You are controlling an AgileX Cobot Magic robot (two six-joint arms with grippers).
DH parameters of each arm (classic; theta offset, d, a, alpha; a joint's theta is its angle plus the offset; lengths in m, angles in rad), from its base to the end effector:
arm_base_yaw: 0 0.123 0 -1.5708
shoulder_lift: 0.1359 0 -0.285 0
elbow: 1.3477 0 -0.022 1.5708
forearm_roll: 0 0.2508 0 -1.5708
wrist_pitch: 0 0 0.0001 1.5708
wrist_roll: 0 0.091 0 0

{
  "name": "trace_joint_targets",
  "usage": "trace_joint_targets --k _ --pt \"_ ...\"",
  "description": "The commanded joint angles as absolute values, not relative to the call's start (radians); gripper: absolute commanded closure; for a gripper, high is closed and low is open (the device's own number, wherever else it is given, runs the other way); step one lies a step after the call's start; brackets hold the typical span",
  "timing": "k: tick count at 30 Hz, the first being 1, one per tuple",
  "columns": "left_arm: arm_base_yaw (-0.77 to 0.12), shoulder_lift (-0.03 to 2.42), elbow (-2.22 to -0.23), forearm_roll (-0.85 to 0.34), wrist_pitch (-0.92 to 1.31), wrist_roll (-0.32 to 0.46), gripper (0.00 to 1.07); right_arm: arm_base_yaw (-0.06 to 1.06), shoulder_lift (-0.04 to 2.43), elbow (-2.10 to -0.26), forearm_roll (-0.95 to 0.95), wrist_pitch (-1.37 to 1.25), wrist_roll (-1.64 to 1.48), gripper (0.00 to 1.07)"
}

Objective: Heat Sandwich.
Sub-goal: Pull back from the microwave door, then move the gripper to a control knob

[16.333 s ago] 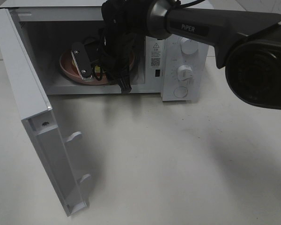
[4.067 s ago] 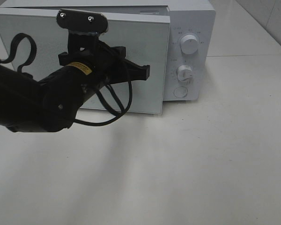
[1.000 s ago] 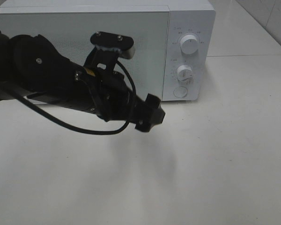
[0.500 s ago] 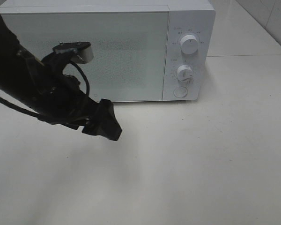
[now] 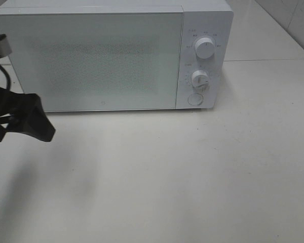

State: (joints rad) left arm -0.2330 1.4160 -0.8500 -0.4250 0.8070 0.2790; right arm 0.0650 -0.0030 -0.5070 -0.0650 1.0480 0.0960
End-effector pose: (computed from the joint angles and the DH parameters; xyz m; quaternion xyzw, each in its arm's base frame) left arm 0.2424 -0.0854 0.2298 0.1262 0.9672 -0.1683 0.1427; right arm -0.0054 -0.0055 0.2804 0.0143 0.8467 0.0103 0.5318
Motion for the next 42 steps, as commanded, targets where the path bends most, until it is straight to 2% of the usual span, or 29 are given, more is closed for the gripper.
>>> trace_joint_targets --k 1,2,5,6,7,11,13,16,19,33,42 --pt "-0.156 1.369 -0.838 -0.400 0.871 0.270 0.10 0.058 -0.032 -0.507 -0.065 1.037 0.102 0.32" --pt "-0.156 1.369 -0.838 -0.400 0.871 0.270 0.10 0.058 -0.032 -0.507 -0.065 1.037 0.102 0.32" --pt "-0.079 1.332 -0.838 -0.375 0.905 0.266 0.10 0.058 -0.032 -0.507 -0.065 1.037 0.102 0.32" --pt "-0.018 1.306 -0.838 -0.353 0.933 0.252 0.10 0.058 -0.032 -0.507 -0.065 1.037 0.102 0.32" --pt "-0.018 1.306 -0.838 -0.353 0.933 0.252 0.10 0.058 -0.032 -0.507 -0.065 1.037 0.102 0.32" --pt "0.075 1.224 -0.838 -0.313 0.963 0.206 0.10 0.058 -0.032 -0.507 -0.065 1.037 0.102 0.32" --pt "0.079 1.203 -0.838 -0.295 0.966 0.190 0.10 0.058 -0.032 -0.507 -0.065 1.037 0.102 0.32" --pt "0.079 1.129 -0.838 -0.181 0.995 0.098 0.10 0.058 -0.032 -0.507 -0.065 1.037 0.102 0.32" --pt "0.079 1.068 -0.826 -0.156 1.008 0.085 0.10 0.058 -0.032 -0.507 -0.065 1.037 0.102 0.32" --pt "0.078 0.685 -0.651 -0.131 0.985 0.106 0.10 0.058 -0.032 -0.507 -0.065 1.037 0.102 0.32" --pt "0.011 0.417 -0.566 -0.111 0.991 0.151 0.10 0.058 -0.032 -0.507 -0.065 1.037 0.102 0.32"
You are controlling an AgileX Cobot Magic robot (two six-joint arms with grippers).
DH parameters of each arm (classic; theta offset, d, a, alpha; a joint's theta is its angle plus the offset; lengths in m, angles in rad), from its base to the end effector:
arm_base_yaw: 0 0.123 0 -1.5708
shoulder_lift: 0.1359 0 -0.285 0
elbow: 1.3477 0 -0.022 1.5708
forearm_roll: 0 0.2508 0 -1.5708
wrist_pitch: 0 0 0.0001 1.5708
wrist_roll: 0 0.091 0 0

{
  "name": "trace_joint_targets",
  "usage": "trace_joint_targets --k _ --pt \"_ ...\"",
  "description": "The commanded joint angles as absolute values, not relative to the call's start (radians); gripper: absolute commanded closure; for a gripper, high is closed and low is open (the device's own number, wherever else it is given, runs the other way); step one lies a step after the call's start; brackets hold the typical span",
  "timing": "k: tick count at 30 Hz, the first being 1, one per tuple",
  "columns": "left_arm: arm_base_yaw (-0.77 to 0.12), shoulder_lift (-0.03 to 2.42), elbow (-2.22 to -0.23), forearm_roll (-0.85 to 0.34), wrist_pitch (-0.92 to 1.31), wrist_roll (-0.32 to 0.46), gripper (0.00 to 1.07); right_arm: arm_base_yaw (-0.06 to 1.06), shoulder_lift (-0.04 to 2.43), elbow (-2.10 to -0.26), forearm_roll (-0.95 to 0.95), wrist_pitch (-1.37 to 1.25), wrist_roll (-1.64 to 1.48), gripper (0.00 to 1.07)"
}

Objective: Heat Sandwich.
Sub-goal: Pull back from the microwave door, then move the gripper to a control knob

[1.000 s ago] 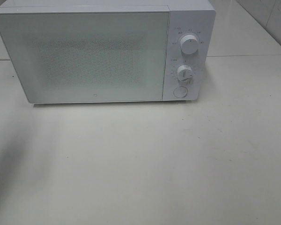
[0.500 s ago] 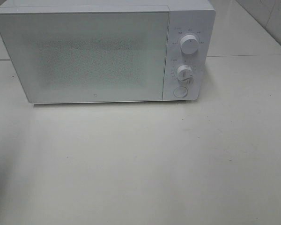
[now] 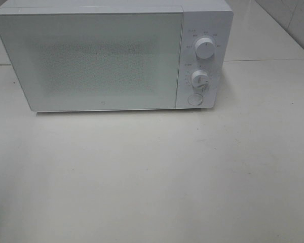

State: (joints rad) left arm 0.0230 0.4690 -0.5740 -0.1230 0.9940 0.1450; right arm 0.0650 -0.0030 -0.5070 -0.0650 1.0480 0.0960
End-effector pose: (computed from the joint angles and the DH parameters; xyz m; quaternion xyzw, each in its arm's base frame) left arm 0.0708 -0.0077 0.2897 0.0447 0.9242 -0.0287 0.3781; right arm -0.0054 -0.0055 0.2804 0.0143 0.8467 0.0103 0.5318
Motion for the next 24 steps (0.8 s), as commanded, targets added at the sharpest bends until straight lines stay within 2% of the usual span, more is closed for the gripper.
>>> trace_joint_targets --k 1,5,6,7,10,24 --pt "0.011 0.417 -0.566 -0.111 0.991 0.151 0.10 0.058 -0.032 -0.507 -0.065 1.037 0.102 0.32" --pt "0.011 0.327 -0.521 -0.081 0.976 0.068 0.10 0.058 -0.032 -0.507 -0.065 1.037 0.102 0.32" --pt "0.011 0.327 -0.521 -0.081 0.976 0.068 0.10 0.058 -0.032 -0.507 -0.065 1.037 0.102 0.32" --pt "0.012 0.305 -0.524 -0.048 0.973 0.027 0.10 0.058 -0.032 -0.507 -0.065 1.037 0.102 0.32" --pt "0.012 0.294 -0.524 -0.017 0.981 -0.011 0.10 0.058 -0.032 -0.507 -0.065 1.037 0.102 0.32" --pt "0.012 0.205 -0.495 -0.019 1.037 -0.014 0.10 0.058 -0.032 -0.507 -0.065 1.037 0.102 0.32"
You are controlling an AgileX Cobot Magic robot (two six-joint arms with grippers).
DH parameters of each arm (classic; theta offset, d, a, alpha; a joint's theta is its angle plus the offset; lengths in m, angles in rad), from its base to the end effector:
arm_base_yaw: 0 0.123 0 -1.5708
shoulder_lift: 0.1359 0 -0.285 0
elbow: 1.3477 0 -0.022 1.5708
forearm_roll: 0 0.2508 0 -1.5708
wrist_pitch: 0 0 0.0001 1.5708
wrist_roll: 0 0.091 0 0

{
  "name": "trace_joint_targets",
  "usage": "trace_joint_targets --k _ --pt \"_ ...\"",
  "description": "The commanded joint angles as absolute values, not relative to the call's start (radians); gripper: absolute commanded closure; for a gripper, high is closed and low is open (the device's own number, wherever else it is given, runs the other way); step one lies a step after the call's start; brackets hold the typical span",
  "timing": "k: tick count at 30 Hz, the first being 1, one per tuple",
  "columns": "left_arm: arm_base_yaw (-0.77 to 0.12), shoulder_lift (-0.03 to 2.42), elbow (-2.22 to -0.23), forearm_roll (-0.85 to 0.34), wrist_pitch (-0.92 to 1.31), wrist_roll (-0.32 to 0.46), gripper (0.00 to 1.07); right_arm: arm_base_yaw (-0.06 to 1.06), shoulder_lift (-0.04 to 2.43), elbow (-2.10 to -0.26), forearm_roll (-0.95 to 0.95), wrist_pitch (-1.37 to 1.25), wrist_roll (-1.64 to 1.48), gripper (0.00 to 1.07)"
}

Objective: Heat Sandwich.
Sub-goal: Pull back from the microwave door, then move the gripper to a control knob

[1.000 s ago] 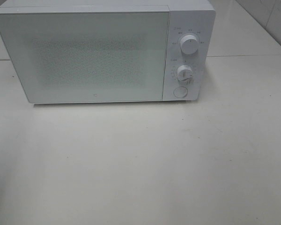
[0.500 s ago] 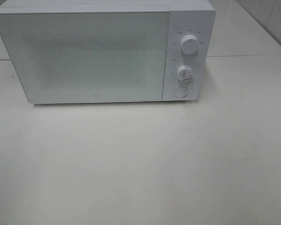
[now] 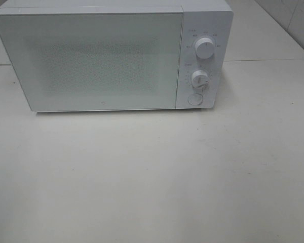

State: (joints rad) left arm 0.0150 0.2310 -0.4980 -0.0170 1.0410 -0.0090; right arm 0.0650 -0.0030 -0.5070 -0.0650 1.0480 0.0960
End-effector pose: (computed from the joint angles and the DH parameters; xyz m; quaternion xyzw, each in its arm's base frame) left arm 0.0319 -0.0009 0.2751 -0.0116 0.9038 -0.0072 0.4278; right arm -0.0054 -0.0055 0.2804 0.0143 0.8467 0.0103 0.5318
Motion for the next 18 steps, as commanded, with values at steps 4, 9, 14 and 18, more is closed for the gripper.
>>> trace_joint_targets --k 4,9,14,18 --pt "0.012 0.166 -0.495 -0.020 1.037 -0.016 0.10 0.058 -0.032 -0.507 -0.065 1.037 0.102 0.32" --pt "0.012 0.097 -0.495 -0.020 1.036 -0.016 0.10 0.058 -0.032 -0.507 -0.065 1.037 0.102 0.32" --pt "0.012 -0.016 -0.495 -0.019 1.036 -0.014 0.10 0.058 -0.032 -0.507 -0.065 1.037 0.102 0.32" --pt "0.012 -0.029 -0.495 -0.019 1.036 -0.012 0.10 0.058 -0.032 -0.507 -0.065 1.037 0.102 0.32"
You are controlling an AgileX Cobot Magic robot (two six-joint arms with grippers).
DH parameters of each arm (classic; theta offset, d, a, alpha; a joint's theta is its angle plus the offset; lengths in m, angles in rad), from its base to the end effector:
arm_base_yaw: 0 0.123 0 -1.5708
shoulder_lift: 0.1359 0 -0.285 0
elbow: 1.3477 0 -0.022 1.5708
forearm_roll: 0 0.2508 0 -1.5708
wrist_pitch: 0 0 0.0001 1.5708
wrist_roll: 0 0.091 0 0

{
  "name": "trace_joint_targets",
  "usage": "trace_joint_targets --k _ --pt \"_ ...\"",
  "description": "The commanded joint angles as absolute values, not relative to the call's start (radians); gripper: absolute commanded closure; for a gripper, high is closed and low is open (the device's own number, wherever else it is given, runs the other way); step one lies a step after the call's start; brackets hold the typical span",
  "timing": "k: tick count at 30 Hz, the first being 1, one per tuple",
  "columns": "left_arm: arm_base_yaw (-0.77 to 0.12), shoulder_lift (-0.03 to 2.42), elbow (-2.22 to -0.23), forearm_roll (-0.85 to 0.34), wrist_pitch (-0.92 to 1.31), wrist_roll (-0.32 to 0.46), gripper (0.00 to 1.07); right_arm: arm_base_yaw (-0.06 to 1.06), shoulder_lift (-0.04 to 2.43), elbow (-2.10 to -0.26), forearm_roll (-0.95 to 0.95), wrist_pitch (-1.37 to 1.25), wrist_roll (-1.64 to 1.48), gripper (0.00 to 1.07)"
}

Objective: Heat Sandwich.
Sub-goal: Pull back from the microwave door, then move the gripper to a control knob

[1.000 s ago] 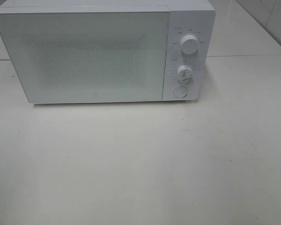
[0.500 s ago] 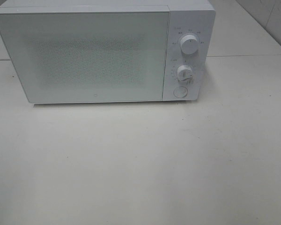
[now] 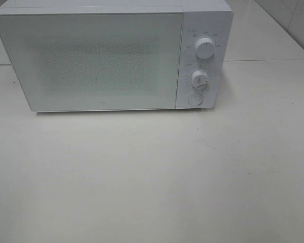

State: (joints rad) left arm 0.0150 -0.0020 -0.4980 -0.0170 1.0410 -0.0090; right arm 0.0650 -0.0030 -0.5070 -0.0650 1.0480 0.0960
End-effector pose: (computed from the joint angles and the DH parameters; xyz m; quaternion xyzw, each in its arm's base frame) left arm -0.0041 -0.0014 0.2783 -0.0099 0.8480 -0.0069 0.5299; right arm -0.0054 -0.0055 0.2804 0.0143 0.8467 0.0103 0.5318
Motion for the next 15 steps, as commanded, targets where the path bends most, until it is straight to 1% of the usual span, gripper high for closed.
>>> trace_joint_targets --k 1,15 --pt "0.012 -0.029 -0.495 -0.019 1.036 -0.012 0.10 0.058 -0.032 -0.507 -0.065 1.037 0.102 0.32" --pt "0.012 -0.030 -0.495 -0.018 1.036 -0.014 0.10 0.058 -0.028 -0.507 -0.065 1.037 0.102 0.32"
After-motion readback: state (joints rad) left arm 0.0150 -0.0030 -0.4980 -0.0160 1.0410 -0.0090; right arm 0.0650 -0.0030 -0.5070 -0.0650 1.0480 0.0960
